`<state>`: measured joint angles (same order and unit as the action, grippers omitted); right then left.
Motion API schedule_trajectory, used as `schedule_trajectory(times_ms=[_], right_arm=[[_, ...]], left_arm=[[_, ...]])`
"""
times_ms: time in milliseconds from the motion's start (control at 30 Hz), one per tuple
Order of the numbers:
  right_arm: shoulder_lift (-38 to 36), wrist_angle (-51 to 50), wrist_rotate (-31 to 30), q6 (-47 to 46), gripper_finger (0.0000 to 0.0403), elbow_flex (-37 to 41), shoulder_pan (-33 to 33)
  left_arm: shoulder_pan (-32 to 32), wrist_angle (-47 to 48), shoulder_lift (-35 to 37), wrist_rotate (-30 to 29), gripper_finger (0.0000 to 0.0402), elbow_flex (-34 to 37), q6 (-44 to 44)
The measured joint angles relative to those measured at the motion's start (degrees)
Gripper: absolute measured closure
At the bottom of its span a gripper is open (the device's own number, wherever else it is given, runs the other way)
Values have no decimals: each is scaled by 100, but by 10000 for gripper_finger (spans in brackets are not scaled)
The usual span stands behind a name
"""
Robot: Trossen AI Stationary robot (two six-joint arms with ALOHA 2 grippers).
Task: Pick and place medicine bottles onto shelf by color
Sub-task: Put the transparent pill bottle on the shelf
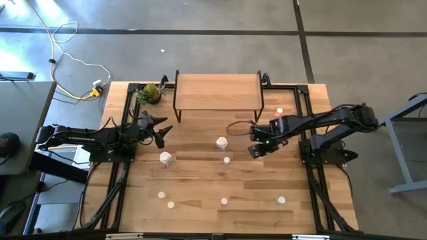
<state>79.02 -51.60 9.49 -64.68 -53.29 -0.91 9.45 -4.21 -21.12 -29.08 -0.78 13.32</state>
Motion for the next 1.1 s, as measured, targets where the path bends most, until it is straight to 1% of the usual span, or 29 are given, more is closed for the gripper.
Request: schedule_trajectory(times_ms=[100, 333, 467, 633, 800, 900, 1000, 1100], right_arm=[[0, -7, -150, 167, 271, -474, 0], [0, -224, -950, 777, 273, -1674, 271], [0, -324, -1223, 1380, 273, -2297, 613], [0, -524, -1552, 2324, 273, -3042, 1236], [3, -602, -1653, 3535, 273, -3755, 1995], [124, -743, -1644, 4133, 273, -4230, 2459], [439, -1187, -1581, 4659, 273, -4791, 2864], [930, -1901, -1526, 5025, 273, -5375, 3139]], left_arm=[[0, 0, -1, 0, 167, -2, 0], [2, 0, -1, 0, 167, 0, 0], [2, 0, 1, 0, 167, 0, 0], [0, 0, -1, 0, 167, -2, 0], [0, 1, 0, 0, 167, 0, 13], [0, 4, -1, 6, 167, -1, 220], [-2, 9, -1, 9, 167, -2, 297], [-3, 9, 1, 9, 167, 0, 302]])
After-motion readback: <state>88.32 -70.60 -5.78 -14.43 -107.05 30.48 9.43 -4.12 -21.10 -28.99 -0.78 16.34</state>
